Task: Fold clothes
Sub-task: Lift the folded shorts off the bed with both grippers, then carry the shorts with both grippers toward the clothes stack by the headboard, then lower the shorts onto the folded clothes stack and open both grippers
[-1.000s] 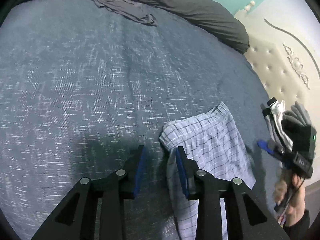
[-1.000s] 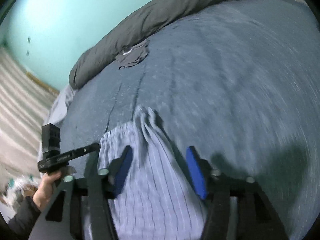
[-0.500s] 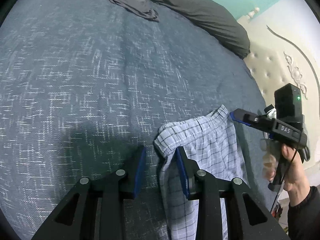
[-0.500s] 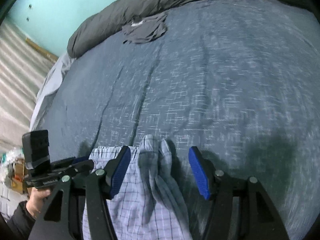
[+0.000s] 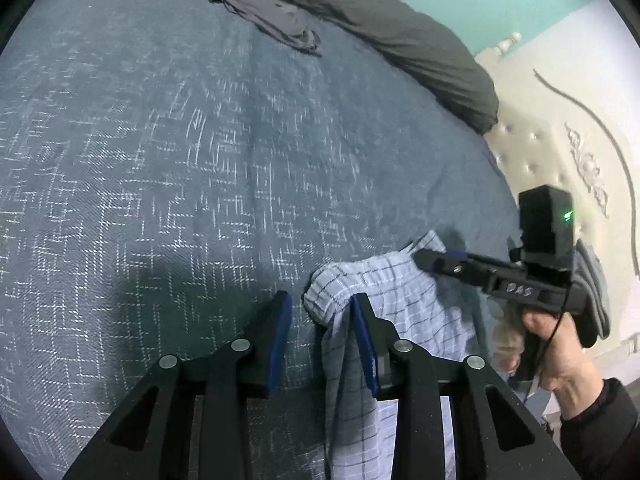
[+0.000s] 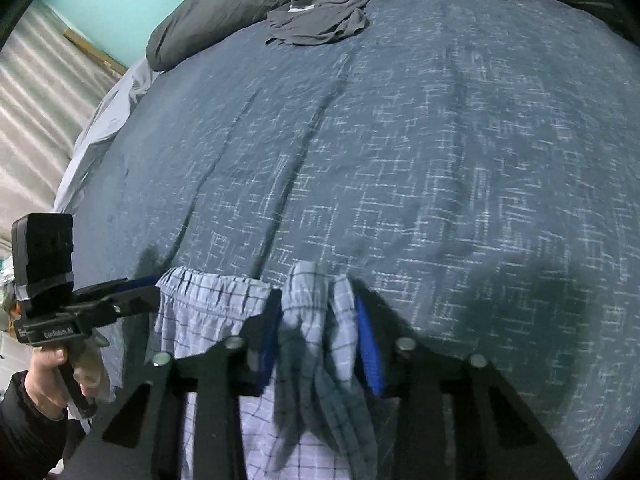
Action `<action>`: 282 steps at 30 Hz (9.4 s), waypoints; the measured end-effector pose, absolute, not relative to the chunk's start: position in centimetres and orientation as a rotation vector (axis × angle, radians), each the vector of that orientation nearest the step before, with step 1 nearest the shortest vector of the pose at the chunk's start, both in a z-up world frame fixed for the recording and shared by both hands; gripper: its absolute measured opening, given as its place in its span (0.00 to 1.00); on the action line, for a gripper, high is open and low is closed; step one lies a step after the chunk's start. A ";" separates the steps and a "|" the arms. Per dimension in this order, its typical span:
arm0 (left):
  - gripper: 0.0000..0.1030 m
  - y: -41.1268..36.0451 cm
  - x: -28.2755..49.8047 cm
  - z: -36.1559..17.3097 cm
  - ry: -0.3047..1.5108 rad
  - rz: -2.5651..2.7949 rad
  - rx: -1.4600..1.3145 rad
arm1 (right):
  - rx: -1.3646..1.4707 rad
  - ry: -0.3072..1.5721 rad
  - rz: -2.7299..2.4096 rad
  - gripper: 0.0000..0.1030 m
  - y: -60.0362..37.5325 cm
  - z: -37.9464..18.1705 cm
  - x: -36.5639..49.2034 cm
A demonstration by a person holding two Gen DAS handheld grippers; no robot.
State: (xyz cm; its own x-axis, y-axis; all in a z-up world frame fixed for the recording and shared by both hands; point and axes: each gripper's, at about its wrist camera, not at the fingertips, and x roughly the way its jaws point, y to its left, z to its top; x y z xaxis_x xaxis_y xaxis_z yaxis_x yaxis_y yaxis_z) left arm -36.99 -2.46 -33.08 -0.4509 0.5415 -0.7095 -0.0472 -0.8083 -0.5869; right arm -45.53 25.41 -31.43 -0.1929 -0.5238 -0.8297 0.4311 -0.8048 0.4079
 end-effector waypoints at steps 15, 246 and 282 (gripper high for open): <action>0.22 -0.7 -38.1 -33.9 -0.689 2.279 -1.387 | 1.385 -0.181 -2.038 0.12 26.3 -31.3 -45.1; 0.45 55.5 -31.4 -8.9 0.154 2.121 -1.158 | 1.074 -0.772 -2.726 0.03 86.3 -6.1 -17.4; 0.45 53.1 -28.7 -9.2 0.119 2.126 -1.191 | 1.047 -0.824 -2.880 0.01 86.6 -6.0 -15.4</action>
